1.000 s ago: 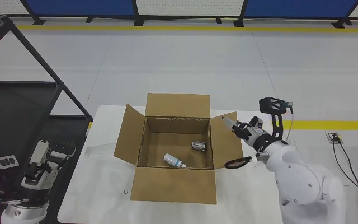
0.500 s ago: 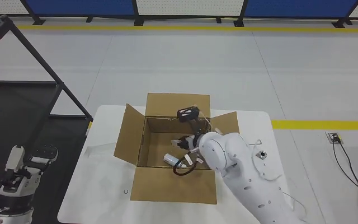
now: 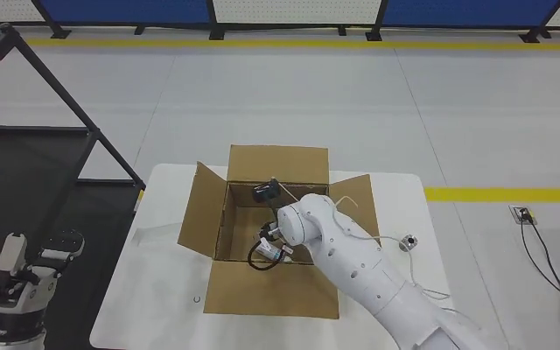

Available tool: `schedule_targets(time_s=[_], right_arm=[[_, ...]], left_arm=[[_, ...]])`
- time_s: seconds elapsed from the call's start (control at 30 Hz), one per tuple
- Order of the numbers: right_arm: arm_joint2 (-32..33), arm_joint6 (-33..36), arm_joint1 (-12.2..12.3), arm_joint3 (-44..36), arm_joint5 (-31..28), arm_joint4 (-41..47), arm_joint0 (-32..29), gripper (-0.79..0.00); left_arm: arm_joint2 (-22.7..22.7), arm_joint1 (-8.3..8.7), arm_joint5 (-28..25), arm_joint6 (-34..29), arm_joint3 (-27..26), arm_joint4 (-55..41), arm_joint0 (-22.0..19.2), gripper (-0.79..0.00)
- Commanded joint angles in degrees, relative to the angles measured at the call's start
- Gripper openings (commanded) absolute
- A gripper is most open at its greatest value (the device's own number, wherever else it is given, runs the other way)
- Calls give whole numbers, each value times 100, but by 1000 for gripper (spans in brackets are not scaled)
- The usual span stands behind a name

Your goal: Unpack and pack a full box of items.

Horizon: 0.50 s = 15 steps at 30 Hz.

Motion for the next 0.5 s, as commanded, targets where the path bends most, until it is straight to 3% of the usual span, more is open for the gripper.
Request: schedule_targets(time_s=[0.0, 0.3, 0.47], right_arm=[[1, 2, 2, -5, 1, -4, -3, 0], [7, -203, -9, 65, -111, 6, -87, 0], [-450, -121, -247, 615, -544, -206, 157, 0]], left_arm=[[0, 0, 1, 0, 1, 1, 0, 0], [0, 0, 1, 0, 1, 1, 0, 0], [2, 0, 10, 11, 0, 4, -2, 0]])
